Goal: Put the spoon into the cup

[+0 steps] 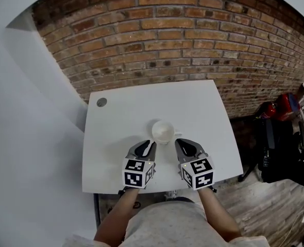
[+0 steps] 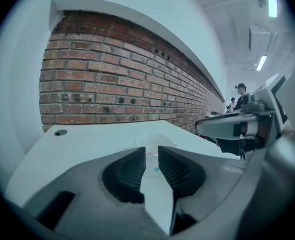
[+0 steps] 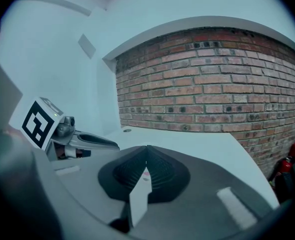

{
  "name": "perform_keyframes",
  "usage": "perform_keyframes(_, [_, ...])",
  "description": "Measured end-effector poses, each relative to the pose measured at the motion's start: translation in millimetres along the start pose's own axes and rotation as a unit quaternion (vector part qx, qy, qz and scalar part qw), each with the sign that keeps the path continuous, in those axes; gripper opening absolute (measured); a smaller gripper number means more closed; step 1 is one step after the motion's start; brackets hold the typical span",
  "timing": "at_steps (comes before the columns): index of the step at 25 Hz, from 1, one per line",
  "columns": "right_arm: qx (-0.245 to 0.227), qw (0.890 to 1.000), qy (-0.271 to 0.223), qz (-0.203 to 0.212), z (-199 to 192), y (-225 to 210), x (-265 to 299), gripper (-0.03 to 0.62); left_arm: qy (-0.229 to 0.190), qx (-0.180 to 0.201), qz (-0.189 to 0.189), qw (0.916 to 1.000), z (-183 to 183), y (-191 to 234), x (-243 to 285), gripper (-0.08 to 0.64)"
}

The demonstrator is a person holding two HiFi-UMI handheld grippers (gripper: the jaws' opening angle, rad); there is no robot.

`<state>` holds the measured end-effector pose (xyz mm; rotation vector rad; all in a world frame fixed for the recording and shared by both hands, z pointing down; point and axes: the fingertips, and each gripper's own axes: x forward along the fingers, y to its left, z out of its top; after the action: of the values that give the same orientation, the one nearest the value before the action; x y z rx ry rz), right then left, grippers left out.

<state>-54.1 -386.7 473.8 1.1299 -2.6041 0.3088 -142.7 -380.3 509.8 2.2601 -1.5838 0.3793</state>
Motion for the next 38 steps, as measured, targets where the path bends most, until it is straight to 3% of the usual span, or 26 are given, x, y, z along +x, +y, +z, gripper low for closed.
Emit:
perform_keyframes(17, [-0.003, 1.000, -0.023, -0.016, -1.2, 45.8, -53.4, 0.011, -0.036, 0.005, -0.001, 0.9993, 0.4, -13.9, -74.7, 0.052])
perform_keyframes(25, [-0.011, 0.999, -0.036, -0.019, -1.7, 64.3, -74.5, 0.009, -0.069, 0.016, 0.021, 0.9972, 4.9, -16.2, -109.1, 0.014])
perform_keyframes(38, [-0.020, 0.999, -0.036, -0.017, -8.0, 75.0, -99.4, 0.009, -0.073, 0.009, 0.034, 0.9967, -7.5, -24.8, -132.2, -0.005])
